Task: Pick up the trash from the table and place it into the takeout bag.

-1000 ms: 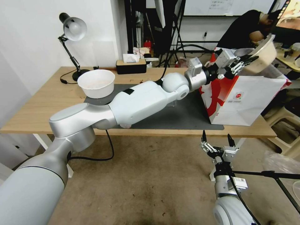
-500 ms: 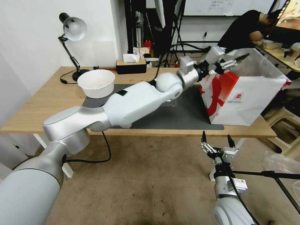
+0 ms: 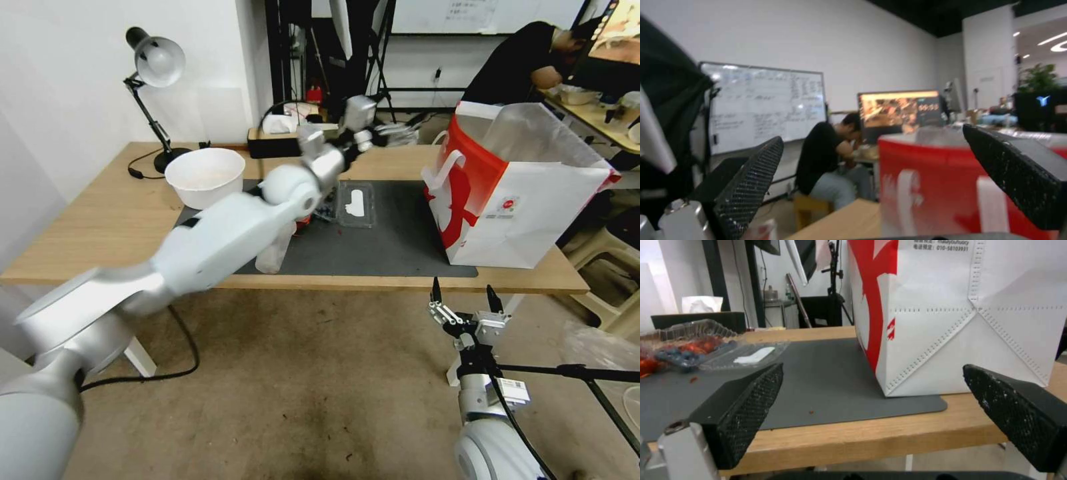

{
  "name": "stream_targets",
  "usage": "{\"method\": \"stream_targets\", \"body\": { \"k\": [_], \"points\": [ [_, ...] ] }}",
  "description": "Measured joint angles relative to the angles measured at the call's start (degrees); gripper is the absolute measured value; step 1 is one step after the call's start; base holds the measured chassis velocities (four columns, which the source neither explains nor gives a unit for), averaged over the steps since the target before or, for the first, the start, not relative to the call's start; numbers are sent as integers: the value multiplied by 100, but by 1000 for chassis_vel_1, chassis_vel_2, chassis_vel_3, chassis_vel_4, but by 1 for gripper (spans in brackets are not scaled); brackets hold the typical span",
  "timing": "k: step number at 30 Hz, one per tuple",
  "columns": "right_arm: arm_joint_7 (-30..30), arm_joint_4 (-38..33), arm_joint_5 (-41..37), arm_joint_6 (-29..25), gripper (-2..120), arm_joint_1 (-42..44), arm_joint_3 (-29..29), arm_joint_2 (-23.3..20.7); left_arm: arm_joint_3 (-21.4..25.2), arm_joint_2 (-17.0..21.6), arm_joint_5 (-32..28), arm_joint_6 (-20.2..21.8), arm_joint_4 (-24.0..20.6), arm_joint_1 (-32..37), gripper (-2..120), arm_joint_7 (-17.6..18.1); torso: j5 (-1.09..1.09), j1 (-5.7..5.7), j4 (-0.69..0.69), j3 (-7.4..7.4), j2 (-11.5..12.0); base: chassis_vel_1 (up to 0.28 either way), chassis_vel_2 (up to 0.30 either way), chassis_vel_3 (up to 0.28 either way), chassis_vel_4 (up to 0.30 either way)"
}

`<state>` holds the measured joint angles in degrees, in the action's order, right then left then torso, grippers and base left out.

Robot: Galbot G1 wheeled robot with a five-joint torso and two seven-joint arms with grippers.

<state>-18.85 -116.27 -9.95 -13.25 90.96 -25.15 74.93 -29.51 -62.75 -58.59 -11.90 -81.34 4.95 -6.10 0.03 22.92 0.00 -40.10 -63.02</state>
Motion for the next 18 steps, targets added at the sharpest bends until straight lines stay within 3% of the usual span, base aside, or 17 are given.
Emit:
{"method": "stream_targets", "body": {
  "k": [8,11,18],
  "points": [
    [-7,-1,17,11,100,1,38,1,289,607,78,155,-426,440,100,150,-3,0,0,0,-1,0,0,0,0],
    [-9,-1,21,13,100,8,41,-6,629,951,166,266,-737,865,100,276,-3,0,-1,0,0,0,0,0,0],
    [-9,9,31,16,100,0,63,-1,1265,1228,404,413,-1063,1523,100,501,-4,0,1,0,-1,0,0,0,0]
  ]
}}
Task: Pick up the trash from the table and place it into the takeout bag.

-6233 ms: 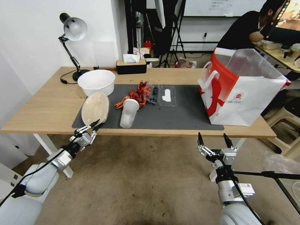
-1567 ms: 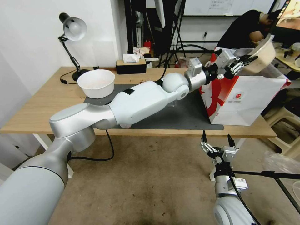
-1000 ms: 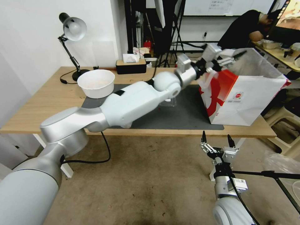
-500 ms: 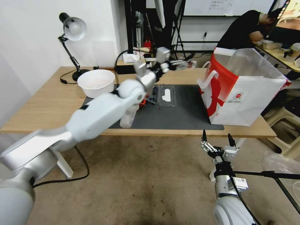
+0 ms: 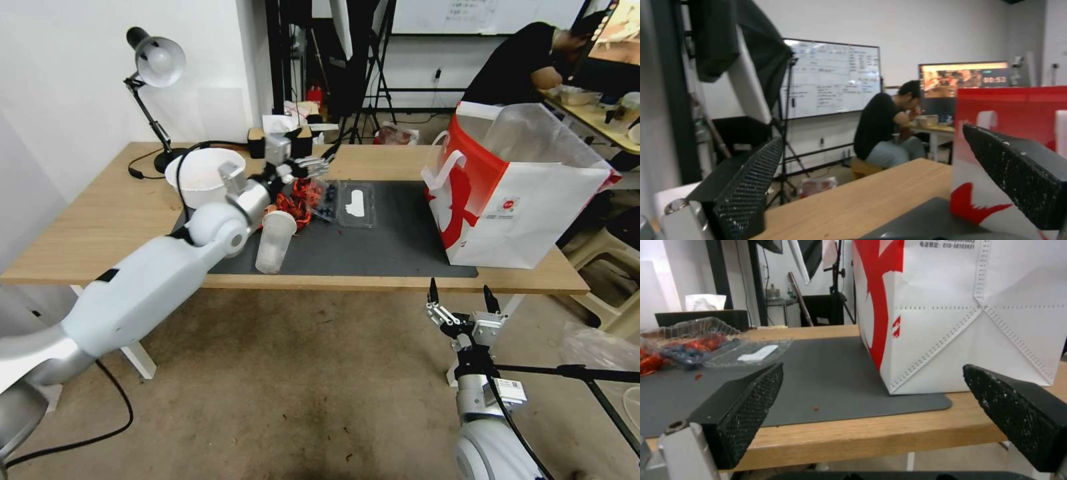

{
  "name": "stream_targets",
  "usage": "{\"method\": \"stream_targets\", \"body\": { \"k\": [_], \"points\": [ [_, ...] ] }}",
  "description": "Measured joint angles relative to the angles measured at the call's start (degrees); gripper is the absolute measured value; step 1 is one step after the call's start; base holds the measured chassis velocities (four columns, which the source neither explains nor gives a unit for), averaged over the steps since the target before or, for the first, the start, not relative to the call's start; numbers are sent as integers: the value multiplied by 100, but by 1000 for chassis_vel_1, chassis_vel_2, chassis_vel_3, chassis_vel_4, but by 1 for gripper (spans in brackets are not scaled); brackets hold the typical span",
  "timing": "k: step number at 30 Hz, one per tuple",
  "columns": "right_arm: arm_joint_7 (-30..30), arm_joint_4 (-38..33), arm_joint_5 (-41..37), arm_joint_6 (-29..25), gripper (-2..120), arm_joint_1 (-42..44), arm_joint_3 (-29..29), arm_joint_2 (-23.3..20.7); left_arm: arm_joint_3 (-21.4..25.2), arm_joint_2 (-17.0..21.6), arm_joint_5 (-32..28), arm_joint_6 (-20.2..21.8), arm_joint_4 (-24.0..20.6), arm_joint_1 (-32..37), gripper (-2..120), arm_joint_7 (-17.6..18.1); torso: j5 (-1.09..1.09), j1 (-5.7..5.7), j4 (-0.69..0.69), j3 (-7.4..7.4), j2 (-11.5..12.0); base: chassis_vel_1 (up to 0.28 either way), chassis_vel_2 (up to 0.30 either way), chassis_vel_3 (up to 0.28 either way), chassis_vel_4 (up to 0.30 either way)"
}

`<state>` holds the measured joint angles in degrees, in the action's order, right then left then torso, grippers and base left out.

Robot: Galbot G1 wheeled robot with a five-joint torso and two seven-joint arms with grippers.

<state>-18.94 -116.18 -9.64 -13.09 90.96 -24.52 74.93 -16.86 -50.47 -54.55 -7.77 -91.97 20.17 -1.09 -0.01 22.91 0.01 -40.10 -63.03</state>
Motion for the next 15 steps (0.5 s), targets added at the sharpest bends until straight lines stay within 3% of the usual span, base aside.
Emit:
{"method": "stream_targets", "body": {
  "k": [15],
  "points": [
    [10,55,67,8,100,-13,71,40,1477,393,423,216,-742,1503,100,327,0,0,0,0,0,0,0,0,0]
  ]
}}
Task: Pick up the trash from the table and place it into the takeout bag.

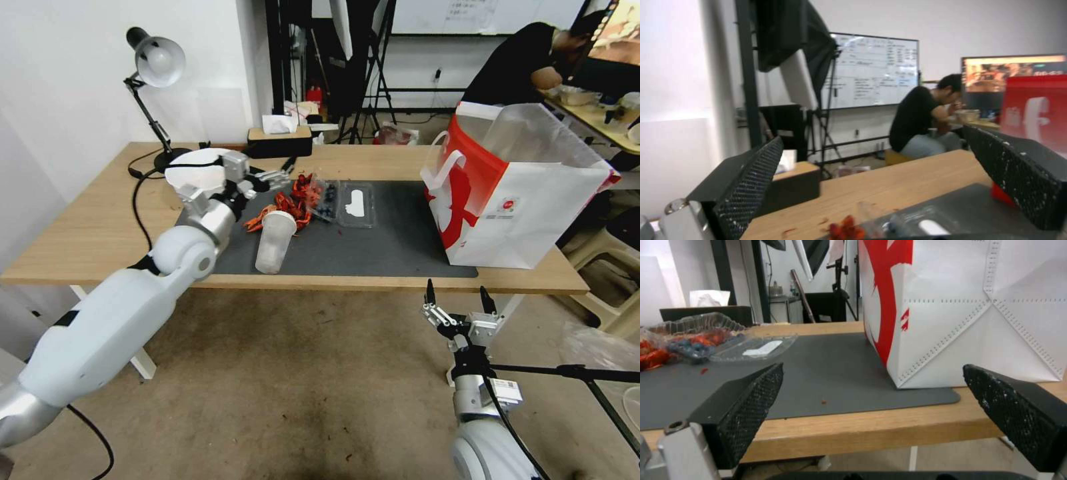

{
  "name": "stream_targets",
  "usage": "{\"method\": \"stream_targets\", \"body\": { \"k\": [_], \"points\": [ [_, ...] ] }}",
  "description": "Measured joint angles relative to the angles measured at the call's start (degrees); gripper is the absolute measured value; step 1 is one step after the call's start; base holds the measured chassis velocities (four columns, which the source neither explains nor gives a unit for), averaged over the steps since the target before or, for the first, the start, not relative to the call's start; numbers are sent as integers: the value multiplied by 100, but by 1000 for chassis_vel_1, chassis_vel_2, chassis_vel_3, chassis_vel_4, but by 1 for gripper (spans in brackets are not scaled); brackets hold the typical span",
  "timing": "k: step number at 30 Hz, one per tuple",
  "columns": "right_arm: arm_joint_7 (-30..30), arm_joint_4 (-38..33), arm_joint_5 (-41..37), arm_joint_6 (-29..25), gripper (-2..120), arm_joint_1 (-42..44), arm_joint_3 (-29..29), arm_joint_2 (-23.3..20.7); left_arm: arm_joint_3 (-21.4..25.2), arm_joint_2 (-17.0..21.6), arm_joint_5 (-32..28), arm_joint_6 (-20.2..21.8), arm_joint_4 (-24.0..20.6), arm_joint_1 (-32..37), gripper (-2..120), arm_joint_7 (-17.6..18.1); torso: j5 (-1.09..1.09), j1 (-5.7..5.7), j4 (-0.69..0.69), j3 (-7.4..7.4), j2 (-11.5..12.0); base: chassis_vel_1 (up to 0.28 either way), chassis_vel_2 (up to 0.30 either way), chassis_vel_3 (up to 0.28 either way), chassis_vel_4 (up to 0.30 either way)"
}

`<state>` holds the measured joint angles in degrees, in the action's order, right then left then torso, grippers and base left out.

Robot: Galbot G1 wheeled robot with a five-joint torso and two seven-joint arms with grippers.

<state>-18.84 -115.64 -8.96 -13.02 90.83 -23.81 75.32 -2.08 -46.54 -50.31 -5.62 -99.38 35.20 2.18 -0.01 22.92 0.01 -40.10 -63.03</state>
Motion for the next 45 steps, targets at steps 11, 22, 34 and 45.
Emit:
{"method": "stream_targets", "body": {
  "k": [11,22,34,45],
  "points": [
    [-4,34,42,-4,100,39,15,40,980,56,499,125,-563,1197,100,274,-2,0,-1,0,0,0,0,0,0],
    [-14,36,42,-7,100,42,-8,41,1746,-65,929,19,-901,2310,100,322,2,-1,-2,0,0,0,0,0,0],
    [-32,79,93,-57,100,72,-37,79,2470,-451,1442,-277,-1092,3640,100,237,0,0,-1,0,0,0,0,0,0],
    [-31,96,40,-44,100,20,-72,83,2966,-803,1669,-517,-1159,4325,100,-1,0,-1,-1,0,1,0,0,0,0]
  ]
}}
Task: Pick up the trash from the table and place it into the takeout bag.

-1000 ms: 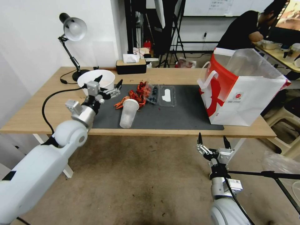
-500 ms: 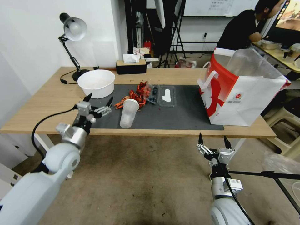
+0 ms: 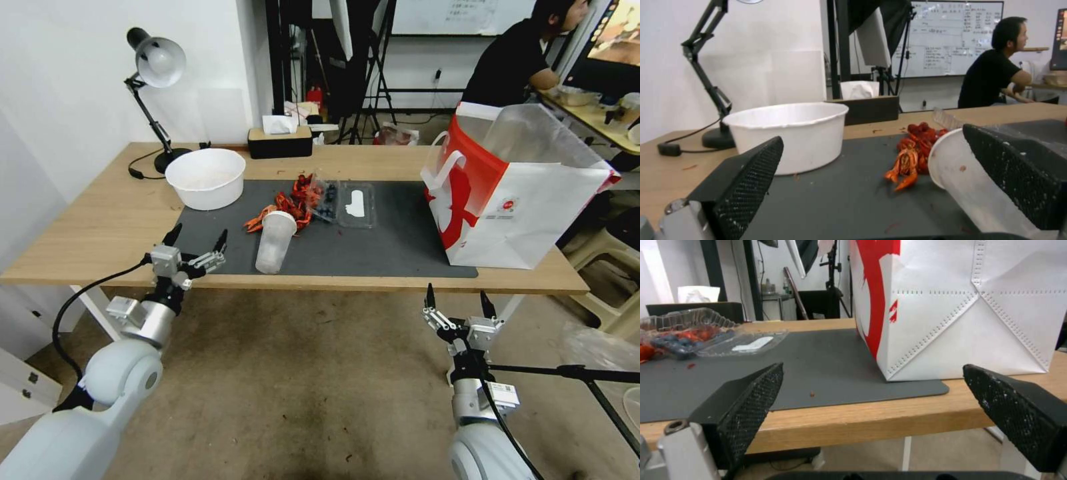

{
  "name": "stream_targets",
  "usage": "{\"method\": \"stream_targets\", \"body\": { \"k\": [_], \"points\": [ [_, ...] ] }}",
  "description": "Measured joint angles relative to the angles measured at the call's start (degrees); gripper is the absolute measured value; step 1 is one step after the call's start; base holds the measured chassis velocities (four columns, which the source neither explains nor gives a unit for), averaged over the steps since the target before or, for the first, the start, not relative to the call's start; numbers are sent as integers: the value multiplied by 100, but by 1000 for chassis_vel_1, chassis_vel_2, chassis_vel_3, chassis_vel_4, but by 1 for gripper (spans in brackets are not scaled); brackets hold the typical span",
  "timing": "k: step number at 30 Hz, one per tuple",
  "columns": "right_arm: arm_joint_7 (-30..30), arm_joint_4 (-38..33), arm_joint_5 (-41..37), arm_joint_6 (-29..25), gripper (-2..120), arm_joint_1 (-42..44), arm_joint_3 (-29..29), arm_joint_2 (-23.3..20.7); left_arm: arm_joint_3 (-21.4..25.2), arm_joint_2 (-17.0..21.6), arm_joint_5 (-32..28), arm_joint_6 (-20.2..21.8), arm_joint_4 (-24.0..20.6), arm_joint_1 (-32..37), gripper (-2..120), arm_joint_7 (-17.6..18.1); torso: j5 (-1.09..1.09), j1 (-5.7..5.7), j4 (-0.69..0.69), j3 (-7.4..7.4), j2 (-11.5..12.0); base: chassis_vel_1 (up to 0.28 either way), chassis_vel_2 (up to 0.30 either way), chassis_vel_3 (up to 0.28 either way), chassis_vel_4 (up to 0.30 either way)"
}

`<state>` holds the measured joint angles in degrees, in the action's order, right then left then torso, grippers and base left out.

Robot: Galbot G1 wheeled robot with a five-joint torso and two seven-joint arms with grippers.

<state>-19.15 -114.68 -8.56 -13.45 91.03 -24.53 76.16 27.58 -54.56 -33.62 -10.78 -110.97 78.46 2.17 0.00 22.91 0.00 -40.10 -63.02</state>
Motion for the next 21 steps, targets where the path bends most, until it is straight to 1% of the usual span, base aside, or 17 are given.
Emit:
{"method": "stream_targets", "body": {
  "k": [7,9,11,13,14,17,21],
  "points": [
    [1,9,-1,4,100,-16,4,-8,193,-150,113,-181,39,270,100,-106,1,0,1,0,0,0,0,0,0],
    [2,34,0,-1,100,-8,3,-9,349,-250,107,-224,7,544,100,-177,1,0,0,0,0,0,0,0,0],
    [2,37,0,-3,100,-3,2,-8,382,-262,118,-238,2,609,100,-195,1,0,0,0,0,0,0,0,0],
    [3,55,1,-29,100,10,1,5,489,-336,169,-359,2,912,100,-278,0,0,-1,0,0,0,0,0,0],
    [3,55,1,-29,100,10,1,5,489,-336,169,-359,2,912,100,-278,0,0,-1,0,0,0,0,0,0],
    [3,66,2,-51,100,19,-11,12,481,-467,270,-528,53,1147,100,-326,0,0,0,0,0,0,0,0,0],
    [3,66,7,-56,100,25,-10,16,393,-506,351,-602,101,1160,100,-345,0,1,0,0,0,0,0,0,0]
  ]
}}
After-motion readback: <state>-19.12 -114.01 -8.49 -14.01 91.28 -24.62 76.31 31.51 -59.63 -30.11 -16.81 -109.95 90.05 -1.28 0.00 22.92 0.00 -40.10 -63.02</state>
